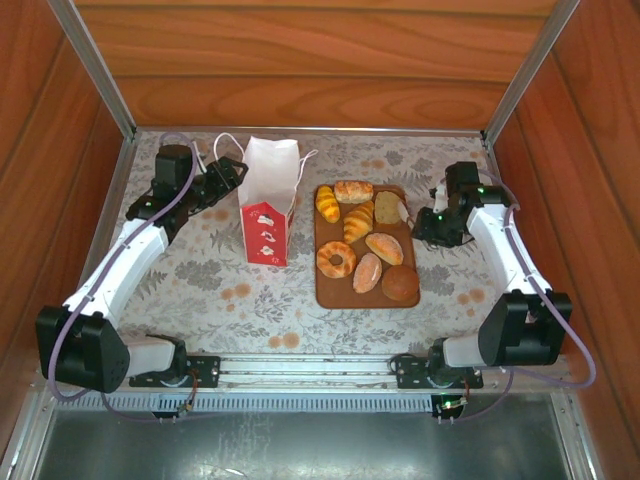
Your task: Place the fake bread into the paper bag
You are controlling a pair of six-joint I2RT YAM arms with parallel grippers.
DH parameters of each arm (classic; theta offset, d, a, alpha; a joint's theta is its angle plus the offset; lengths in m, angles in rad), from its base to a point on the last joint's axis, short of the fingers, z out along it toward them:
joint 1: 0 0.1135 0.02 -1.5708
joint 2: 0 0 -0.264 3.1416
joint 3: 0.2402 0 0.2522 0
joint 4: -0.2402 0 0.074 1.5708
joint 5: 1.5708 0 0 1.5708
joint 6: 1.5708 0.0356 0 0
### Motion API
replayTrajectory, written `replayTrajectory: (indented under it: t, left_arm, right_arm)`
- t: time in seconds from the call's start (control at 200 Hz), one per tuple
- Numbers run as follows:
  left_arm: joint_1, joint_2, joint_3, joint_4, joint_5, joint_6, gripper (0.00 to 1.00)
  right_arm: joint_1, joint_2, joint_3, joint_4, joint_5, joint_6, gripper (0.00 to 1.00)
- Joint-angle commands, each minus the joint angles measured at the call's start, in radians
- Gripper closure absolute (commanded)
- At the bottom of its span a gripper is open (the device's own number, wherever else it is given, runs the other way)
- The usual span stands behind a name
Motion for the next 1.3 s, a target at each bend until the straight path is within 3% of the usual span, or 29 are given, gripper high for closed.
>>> replayTrajectory:
  t: [0.0, 0.41, 0.965, 1.294]
  left_arm:
    - [0.004, 0.008, -0.011, 0.036, 0.032, -0.019, 0.31]
    - [0.004, 0.005, -0.026, 0.038, 0.022, -0.042, 0.52]
    - [0.004, 0.012, -0.027, 0.052, 0.042, -0.053, 0.56]
    - [0.004, -0.016, -0.016, 0.019, 0.018, -0.031, 0.56]
  right_arm:
    - [-0.012, 0.018, -0.019, 0.036, -0.053, 0.012, 0.52]
    - [-0.019, 0.085, -0.027, 0.082, -0.095, 0.036, 0.56]
    - [-0.02, 0.191, -0.02, 0.107, -0.133, 0.052, 0.59]
    - [-0.021, 0.155, -0.017, 0.086, -0.147, 0.043, 0.81]
